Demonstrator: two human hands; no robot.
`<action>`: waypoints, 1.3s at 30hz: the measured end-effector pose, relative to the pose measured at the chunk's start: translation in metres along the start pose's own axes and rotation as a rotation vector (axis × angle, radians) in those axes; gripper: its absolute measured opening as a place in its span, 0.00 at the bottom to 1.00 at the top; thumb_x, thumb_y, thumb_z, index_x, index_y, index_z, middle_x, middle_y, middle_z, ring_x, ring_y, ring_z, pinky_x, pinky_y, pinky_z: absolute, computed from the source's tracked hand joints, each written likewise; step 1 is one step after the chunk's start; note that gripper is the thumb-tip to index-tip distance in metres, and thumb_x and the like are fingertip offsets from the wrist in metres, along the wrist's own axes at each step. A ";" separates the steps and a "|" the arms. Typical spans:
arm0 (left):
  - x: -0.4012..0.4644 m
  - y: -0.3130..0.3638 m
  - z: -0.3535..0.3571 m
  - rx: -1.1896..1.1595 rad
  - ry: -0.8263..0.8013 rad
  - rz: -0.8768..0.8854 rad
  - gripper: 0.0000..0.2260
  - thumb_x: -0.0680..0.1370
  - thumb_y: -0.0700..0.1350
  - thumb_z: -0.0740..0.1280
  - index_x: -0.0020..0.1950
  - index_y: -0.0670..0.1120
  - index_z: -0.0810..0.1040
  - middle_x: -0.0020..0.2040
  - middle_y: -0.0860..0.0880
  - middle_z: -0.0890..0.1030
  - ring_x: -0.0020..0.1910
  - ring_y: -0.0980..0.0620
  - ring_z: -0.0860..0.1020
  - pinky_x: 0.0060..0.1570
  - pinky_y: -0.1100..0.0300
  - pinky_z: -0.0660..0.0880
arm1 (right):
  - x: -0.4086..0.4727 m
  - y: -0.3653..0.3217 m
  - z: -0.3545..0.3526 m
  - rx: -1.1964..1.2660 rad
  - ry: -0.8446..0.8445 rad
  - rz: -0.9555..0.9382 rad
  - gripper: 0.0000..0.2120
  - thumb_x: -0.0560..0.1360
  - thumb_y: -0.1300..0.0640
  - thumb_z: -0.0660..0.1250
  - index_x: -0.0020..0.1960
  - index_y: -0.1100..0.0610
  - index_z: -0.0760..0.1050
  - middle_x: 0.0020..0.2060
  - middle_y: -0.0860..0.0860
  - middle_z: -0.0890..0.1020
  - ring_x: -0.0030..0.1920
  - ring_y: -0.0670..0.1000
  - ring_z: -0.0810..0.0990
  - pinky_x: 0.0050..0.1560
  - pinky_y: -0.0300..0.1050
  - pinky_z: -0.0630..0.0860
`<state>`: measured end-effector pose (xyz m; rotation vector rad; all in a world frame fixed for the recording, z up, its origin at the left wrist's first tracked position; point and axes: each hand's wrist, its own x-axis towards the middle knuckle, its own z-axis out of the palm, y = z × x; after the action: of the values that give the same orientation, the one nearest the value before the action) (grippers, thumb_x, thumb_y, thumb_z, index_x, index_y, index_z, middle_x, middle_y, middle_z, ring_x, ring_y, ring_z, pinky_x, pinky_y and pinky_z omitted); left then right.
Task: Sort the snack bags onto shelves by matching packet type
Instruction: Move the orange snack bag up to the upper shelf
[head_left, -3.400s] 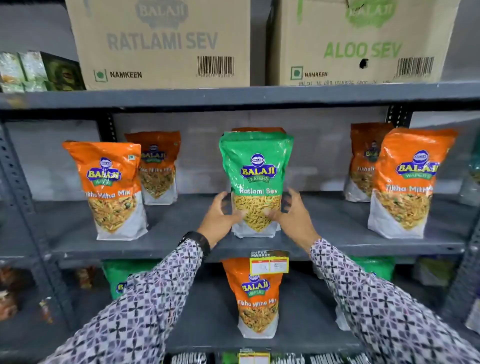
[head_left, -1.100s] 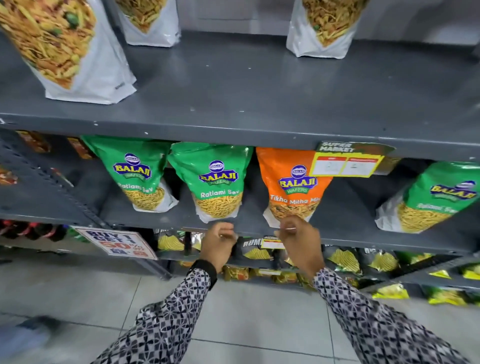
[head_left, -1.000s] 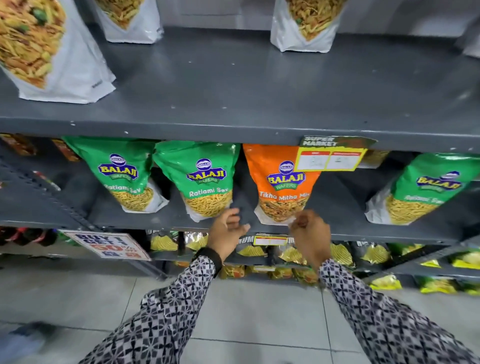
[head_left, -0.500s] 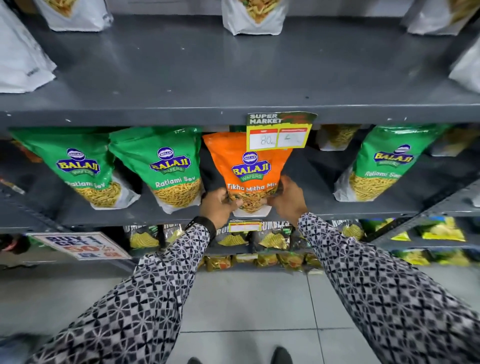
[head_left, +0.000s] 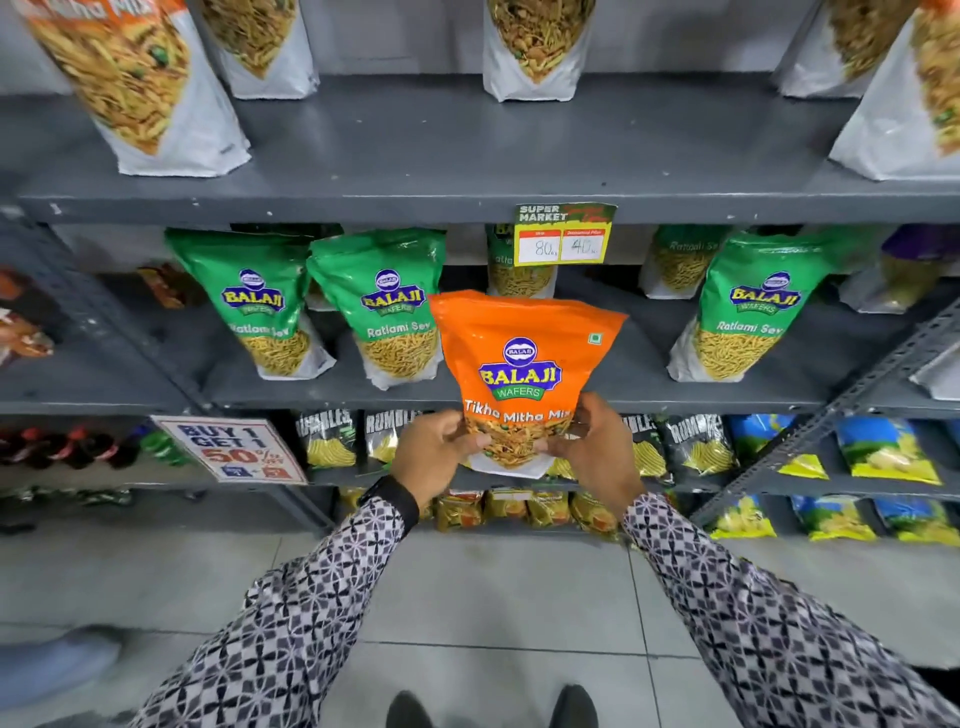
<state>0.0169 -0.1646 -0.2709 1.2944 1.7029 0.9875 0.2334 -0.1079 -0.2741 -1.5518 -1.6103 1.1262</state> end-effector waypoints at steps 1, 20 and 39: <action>-0.008 0.005 -0.007 0.005 0.023 0.028 0.07 0.77 0.47 0.75 0.53 0.47 0.87 0.51 0.49 0.90 0.51 0.45 0.87 0.59 0.44 0.81 | -0.008 -0.007 -0.002 0.019 0.006 -0.020 0.28 0.67 0.61 0.84 0.63 0.53 0.78 0.55 0.48 0.88 0.55 0.50 0.87 0.61 0.57 0.84; 0.038 0.254 -0.120 -0.208 0.213 0.669 0.10 0.77 0.42 0.75 0.57 0.52 0.87 0.53 0.54 0.89 0.51 0.60 0.84 0.58 0.60 0.81 | 0.035 -0.260 -0.127 0.256 0.216 -0.585 0.22 0.67 0.61 0.83 0.59 0.52 0.83 0.51 0.48 0.90 0.53 0.50 0.89 0.58 0.52 0.85; 0.155 0.249 -0.107 -0.372 0.126 0.453 0.12 0.77 0.38 0.75 0.54 0.54 0.87 0.47 0.56 0.90 0.47 0.59 0.87 0.50 0.60 0.84 | 0.144 -0.262 -0.119 0.053 0.208 -0.517 0.18 0.72 0.58 0.80 0.60 0.55 0.83 0.52 0.49 0.89 0.51 0.46 0.88 0.58 0.53 0.85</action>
<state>-0.0145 0.0191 -0.0202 1.4109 1.2479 1.5927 0.2041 0.0674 -0.0059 -1.0828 -1.6866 0.6951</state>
